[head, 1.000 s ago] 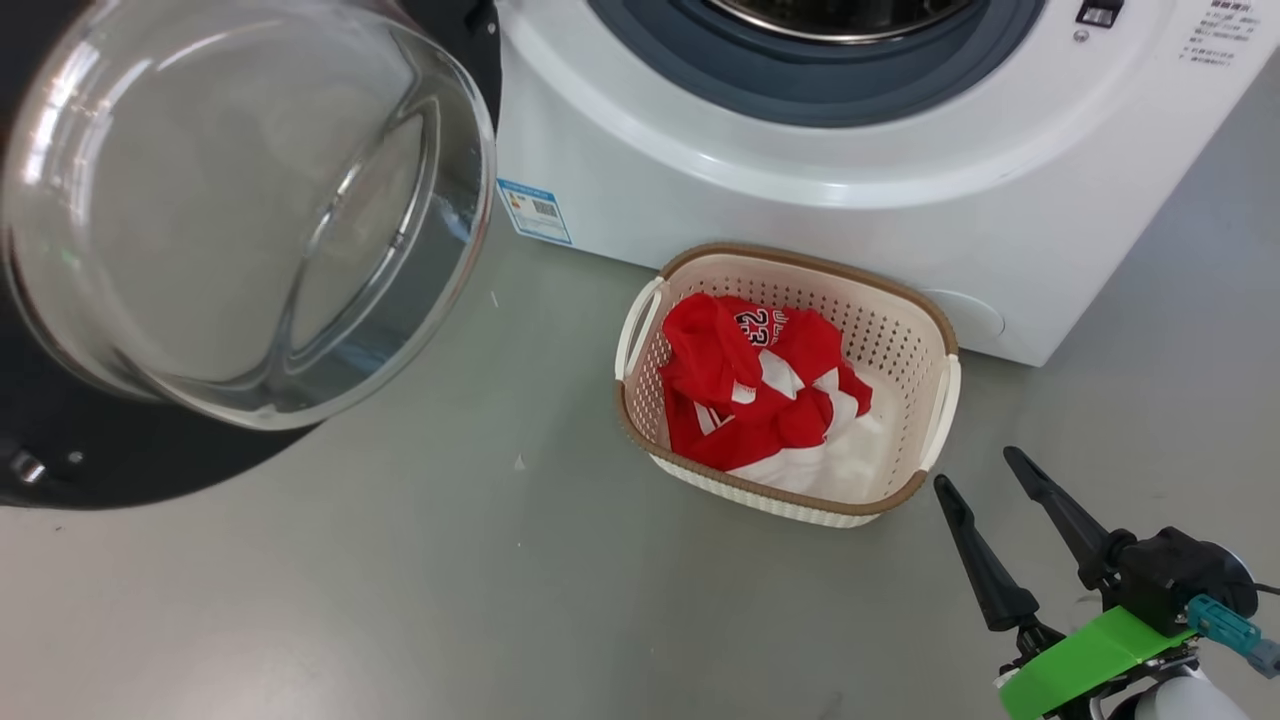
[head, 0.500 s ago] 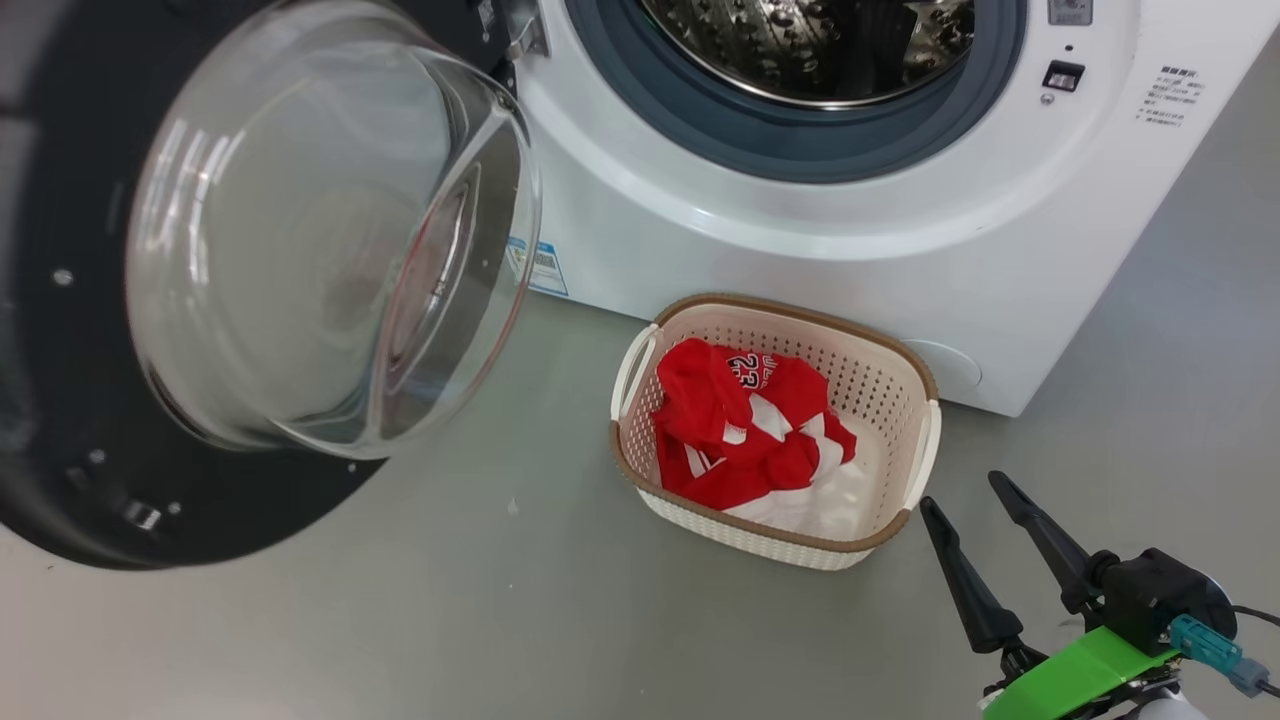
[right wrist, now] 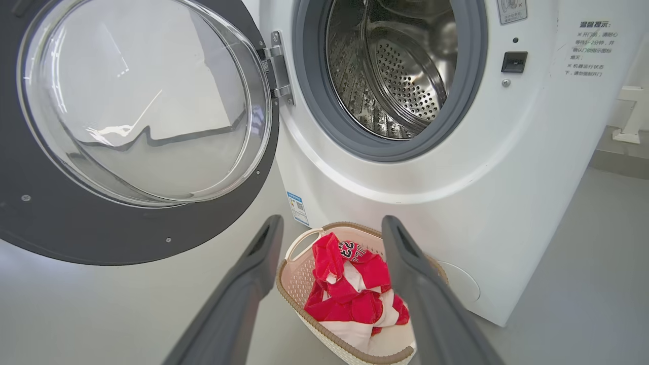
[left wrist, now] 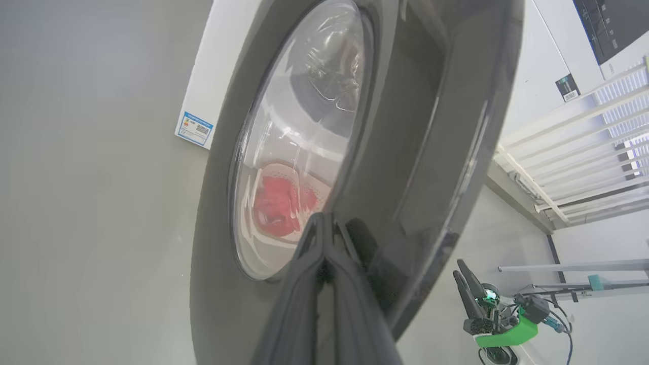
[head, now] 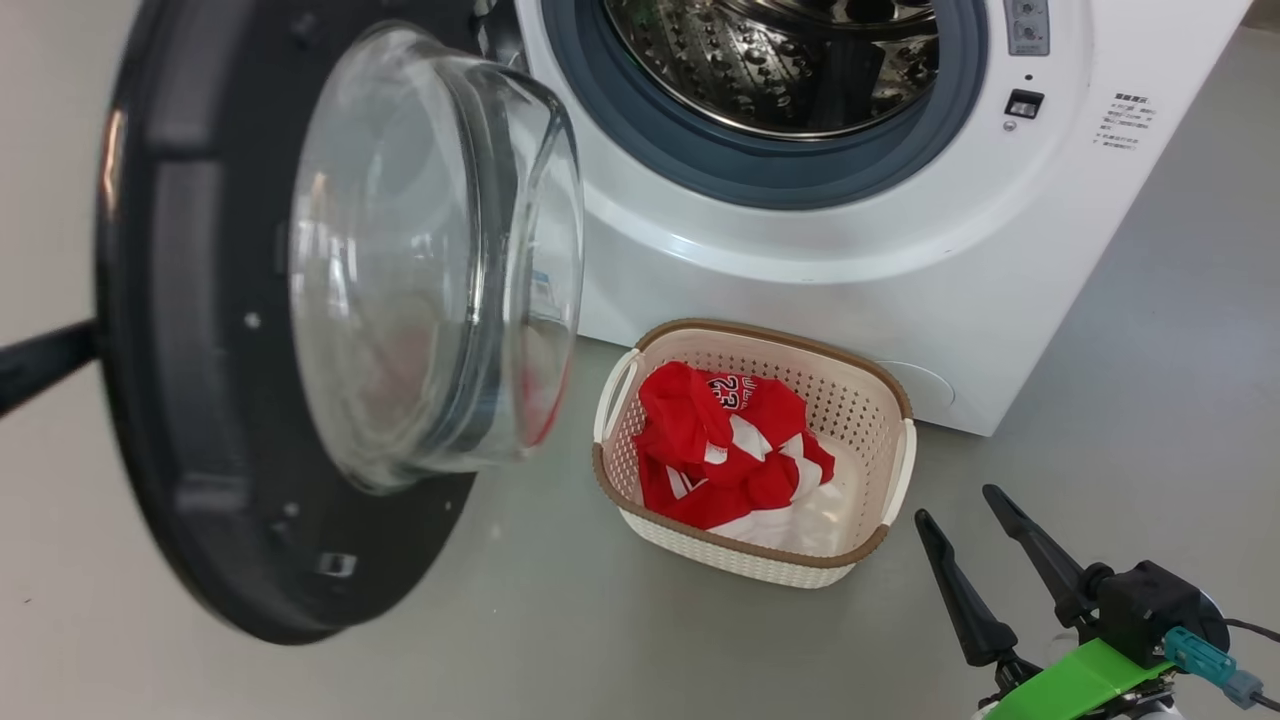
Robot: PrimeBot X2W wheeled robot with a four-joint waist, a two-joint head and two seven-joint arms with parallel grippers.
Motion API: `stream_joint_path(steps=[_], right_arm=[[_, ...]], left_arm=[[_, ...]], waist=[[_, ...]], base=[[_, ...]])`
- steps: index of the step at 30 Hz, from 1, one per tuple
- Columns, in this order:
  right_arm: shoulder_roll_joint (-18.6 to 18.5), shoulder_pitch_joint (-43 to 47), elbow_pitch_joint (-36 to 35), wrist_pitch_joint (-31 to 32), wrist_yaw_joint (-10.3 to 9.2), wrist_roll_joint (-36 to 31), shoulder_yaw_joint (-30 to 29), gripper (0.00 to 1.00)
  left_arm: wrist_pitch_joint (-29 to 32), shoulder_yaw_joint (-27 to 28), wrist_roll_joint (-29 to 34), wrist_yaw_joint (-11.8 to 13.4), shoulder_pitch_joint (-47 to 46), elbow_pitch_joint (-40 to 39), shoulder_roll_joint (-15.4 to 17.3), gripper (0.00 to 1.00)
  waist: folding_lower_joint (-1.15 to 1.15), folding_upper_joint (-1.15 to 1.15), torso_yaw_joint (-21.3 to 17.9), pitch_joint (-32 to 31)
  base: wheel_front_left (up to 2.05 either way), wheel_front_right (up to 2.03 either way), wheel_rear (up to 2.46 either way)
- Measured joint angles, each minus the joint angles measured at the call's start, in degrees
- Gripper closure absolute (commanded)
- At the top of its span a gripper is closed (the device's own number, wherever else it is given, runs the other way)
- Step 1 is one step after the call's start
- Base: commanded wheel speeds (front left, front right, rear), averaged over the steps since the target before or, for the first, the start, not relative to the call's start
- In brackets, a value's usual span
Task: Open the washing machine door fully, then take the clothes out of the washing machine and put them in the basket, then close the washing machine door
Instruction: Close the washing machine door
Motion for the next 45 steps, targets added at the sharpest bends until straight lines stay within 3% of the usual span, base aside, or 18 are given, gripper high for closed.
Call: stream_joint_path(steps=[7, 15, 24, 33, 45], right_arm=[[0.3, 0.0, 0.0, 0.0, 0.01, 0.0, -0.09, 0.0], [1.11, -0.01, 0.01, 0.0, 0.01, 0.0, -0.46, 0.0], [2.05, -0.05, -0.01, 0.0, 0.01, 0.0, -1.38, 0.0], [2.54, -0.17, -0.07, 0.0, 0.01, 0.0, -1.89, 0.0], [2.86, -0.98, -0.33, 0.0, 0.01, 0.0, -2.14, 0.0]], left_arm=[[-1.9, -4.78, -1.69, 0.0, 0.37, -8.08, -2.65, 1.0], [-8.89, -12.1, -0.98, 0.0, 0.96, -14.48, -6.25, 1.0], [-18.33, -20.36, 3.02, 0.0, -0.82, -13.46, -8.27, 1.0], [-27.03, -24.31, 3.46, 0.0, -3.82, -10.94, -9.02, 1.0], [-43.08, -31.64, 3.94, 0.0, -8.54, -8.25, -14.12, 1.0]], waist=[[0.0, 0.0, -1.57, -0.22], [0.0, 0.0, -4.67, -0.49], [0.0, 0.0, -8.14, 0.09], [0.0, 0.0, -11.5, 1.33], [0.0, 0.0, -15.13, 3.12]], base=[[0.0, 0.0, 0.0], [0.0, 0.0, 0.0], [0.0, 0.0, 0.0], [0.0, 0.0, 0.0], [0.0, 0.0, 0.0]])
